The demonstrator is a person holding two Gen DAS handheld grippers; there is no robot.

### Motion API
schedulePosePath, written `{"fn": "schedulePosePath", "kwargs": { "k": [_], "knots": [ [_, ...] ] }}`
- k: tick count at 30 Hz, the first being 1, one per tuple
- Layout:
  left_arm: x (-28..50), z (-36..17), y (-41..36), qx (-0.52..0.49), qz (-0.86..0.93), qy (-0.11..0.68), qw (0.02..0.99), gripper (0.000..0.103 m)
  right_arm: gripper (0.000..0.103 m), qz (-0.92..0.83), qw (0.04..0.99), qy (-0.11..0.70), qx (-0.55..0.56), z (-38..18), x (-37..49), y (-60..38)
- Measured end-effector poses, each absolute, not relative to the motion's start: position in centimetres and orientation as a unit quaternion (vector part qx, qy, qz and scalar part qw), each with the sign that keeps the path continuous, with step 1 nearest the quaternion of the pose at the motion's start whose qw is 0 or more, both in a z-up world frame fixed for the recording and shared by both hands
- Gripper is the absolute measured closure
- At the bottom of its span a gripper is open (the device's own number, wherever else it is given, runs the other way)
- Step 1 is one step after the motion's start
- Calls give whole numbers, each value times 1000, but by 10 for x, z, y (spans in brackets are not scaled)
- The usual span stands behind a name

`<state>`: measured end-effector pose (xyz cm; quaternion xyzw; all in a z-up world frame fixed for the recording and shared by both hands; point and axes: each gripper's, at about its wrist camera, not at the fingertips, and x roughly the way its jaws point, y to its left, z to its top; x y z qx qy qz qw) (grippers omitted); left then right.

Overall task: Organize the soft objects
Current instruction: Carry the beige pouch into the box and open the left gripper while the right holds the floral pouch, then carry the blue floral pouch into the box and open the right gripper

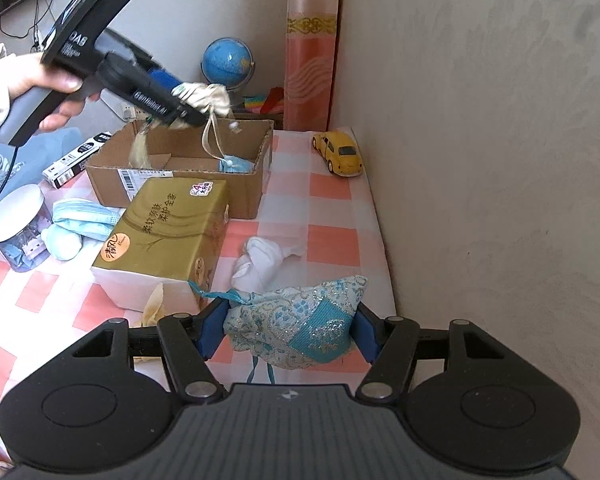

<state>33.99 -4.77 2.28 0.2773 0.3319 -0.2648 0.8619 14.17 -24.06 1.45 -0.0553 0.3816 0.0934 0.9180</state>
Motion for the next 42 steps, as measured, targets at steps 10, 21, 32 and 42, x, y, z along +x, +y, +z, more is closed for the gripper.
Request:
{"fn": "schedulePosePath", "kwargs": {
  "k": [10,21,32,42],
  "knots": [
    [345,26,-11,236,-205,356,881,22,35,98,919,378,-61,19,139,-234],
    [267,48,7,172,-211,346,898,8,35,106,919,374,-66,36,133,-232],
    [141,39,0,148,-198,322,914,4,35,106,915,384,-61,56,149,-228],
    [105,31,17,67,-158,304,937,2,35,126,917,371,-72,91,181,-205]
  ]
}}
